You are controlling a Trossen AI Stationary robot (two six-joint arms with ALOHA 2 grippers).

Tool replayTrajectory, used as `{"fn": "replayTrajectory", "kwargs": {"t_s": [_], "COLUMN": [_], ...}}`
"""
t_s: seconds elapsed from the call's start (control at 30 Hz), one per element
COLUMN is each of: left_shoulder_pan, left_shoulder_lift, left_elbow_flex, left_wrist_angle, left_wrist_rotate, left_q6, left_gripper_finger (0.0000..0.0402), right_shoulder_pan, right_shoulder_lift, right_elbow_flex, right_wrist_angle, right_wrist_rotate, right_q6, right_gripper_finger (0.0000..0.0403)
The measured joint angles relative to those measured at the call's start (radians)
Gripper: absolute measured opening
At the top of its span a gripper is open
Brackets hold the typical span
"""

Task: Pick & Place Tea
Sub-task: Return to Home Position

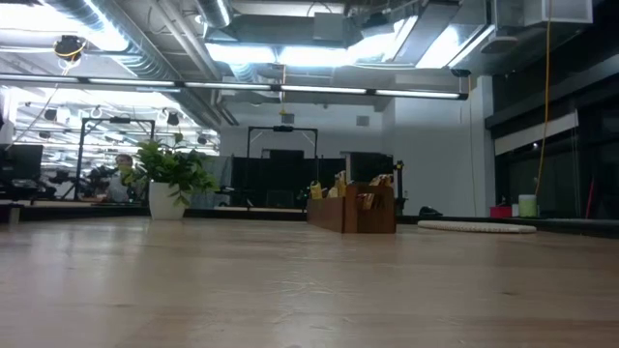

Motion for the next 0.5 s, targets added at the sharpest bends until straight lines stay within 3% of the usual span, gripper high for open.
{"fn": "replayTrajectory", "kwargs": {"t_s": [0.23, 0.5], "left_shoulder_pan": [0.061, 0.161], "left_shoulder_lift": [0.001, 0.0], "left_elbow_flex": [0.0, -0.02], "left_wrist_angle": [-0.107, -0.103], "left_wrist_rotate": [0.063, 0.137], "left_q6": [0.027, 0.044], "left_gripper_finger": [0.0015, 0.0011], "right_shoulder_pan": [-0.048, -0.078], "right_shoulder_lift": [-0.115, -0.128], "right_elbow_flex": [-0.205, -0.244], "right_wrist_angle": [0.106, 0.055], "right_wrist_rotate": [0.001, 0.002], "right_q6": [-0.041, 0.03], "right_gripper_finger": [0.001, 0.0037]}}
